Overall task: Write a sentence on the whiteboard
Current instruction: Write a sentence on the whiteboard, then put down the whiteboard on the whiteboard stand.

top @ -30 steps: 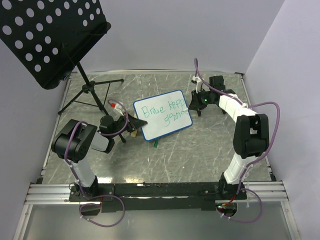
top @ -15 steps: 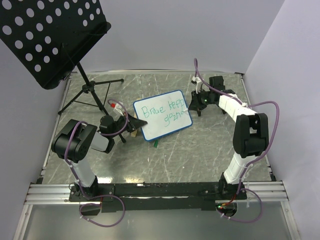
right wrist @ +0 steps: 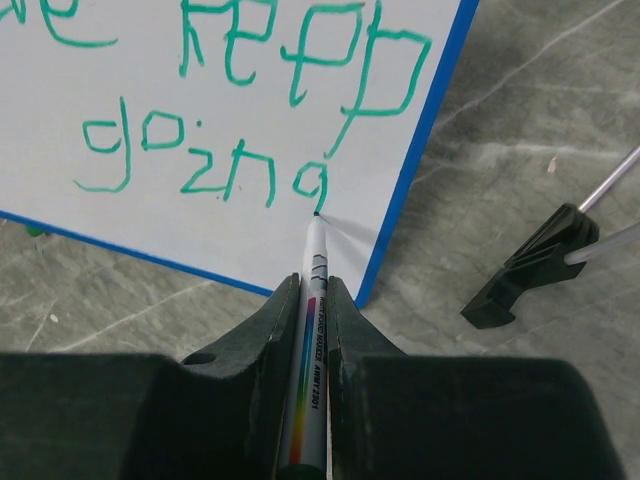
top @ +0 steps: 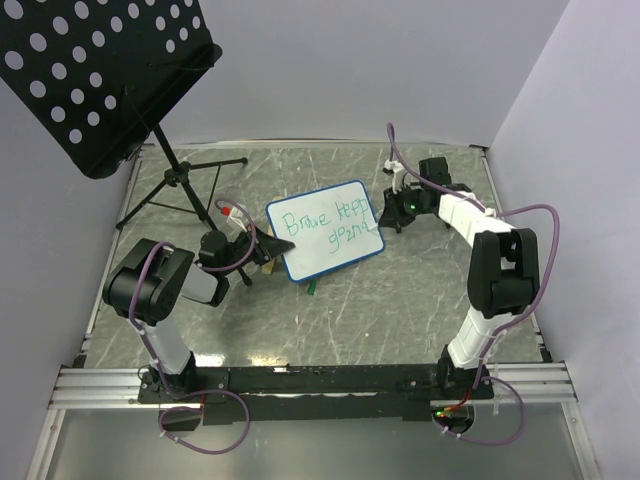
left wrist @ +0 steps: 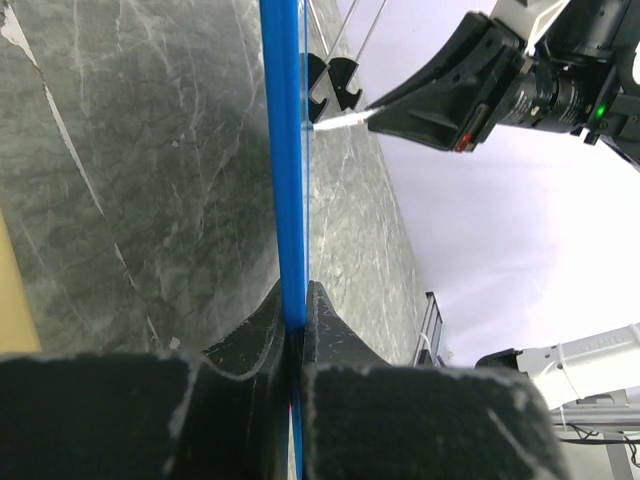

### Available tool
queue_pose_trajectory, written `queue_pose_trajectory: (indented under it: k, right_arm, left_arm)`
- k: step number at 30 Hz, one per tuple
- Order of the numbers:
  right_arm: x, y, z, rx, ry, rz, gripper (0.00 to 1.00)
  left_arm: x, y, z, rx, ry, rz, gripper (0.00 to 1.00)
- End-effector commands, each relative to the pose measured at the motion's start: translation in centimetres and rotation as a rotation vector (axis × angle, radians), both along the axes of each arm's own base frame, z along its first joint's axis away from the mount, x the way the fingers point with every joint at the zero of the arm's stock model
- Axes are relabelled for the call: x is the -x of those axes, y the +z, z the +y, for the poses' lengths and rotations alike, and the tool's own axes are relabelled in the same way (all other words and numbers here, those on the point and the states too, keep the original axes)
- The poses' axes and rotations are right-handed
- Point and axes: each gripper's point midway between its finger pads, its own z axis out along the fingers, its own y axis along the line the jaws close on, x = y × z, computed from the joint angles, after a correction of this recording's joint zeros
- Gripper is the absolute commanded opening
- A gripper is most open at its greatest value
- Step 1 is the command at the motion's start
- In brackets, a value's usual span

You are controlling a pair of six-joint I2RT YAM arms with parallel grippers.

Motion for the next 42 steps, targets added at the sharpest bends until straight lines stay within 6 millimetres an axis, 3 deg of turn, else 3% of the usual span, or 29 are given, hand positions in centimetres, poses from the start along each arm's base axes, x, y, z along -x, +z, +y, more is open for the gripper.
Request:
queue_pose_trajectory:
  k: [1, 7, 12, 17, 19, 21, 22, 25, 33, 42]
  right_arm:
    - [2.0, -0.7, -0.2, 0.018, 0.031, 0.024, 0.0]
    - [3.8, -1.0, 0.8, 0.013, 0.069, 0.044, 0.0]
    - [4.2, 0.3, 2.6, -0.008, 0.106, 0.025, 0.0]
    - [3.0, 3.3, 4.5, -0.053, 0.116, -0.025, 0.0]
    - [1.8, 6.1, 4.6, -0.082, 0.1, -0.079, 0.0]
    - [1.3, 8.5, 4.3, -0.115, 0.088, -0.116, 0.0]
    - [1.2, 10.8, 4.1, -0.134, 0.082, -0.164, 0.0]
    - [1.9, 13.7, 3.2, -0.173, 0.067, -0.233, 0.0]
    - [3.9, 15.9, -0.4, -0.293, 0.017, -0.295, 0.0]
    - [4.6, 17.3, -1.7, -0.326, 0.001, -0.334, 0.0]
  left_arm:
    - [-0.2, 7.5, -0.6, 0.083, -0.032, -0.379, 0.01]
    - [-0.4, 7.5, -0.7, 0.087, -0.029, -0.376, 0.01]
    - [-0.4, 7.4, -0.7, 0.087, -0.031, -0.373, 0.01]
    - [-0.4, 7.2, -0.7, 0.083, -0.029, -0.371, 0.01]
    - [-0.4, 7.2, -0.6, 0.082, -0.029, -0.37, 0.01]
    - [-0.4, 7.2, -0.7, 0.074, -0.03, -0.372, 0.01]
    - [-0.3, 7.2, -0.7, 0.072, -0.031, -0.373, 0.01]
    - [-0.3, 7.5, -0.8, 0.065, -0.045, -0.387, 0.01]
    - [-0.2, 9.1, -1.1, 0.021, -0.079, -0.482, 0.01]
    - [0.6, 12.3, -0.9, -0.084, -0.101, -0.656, 0.01]
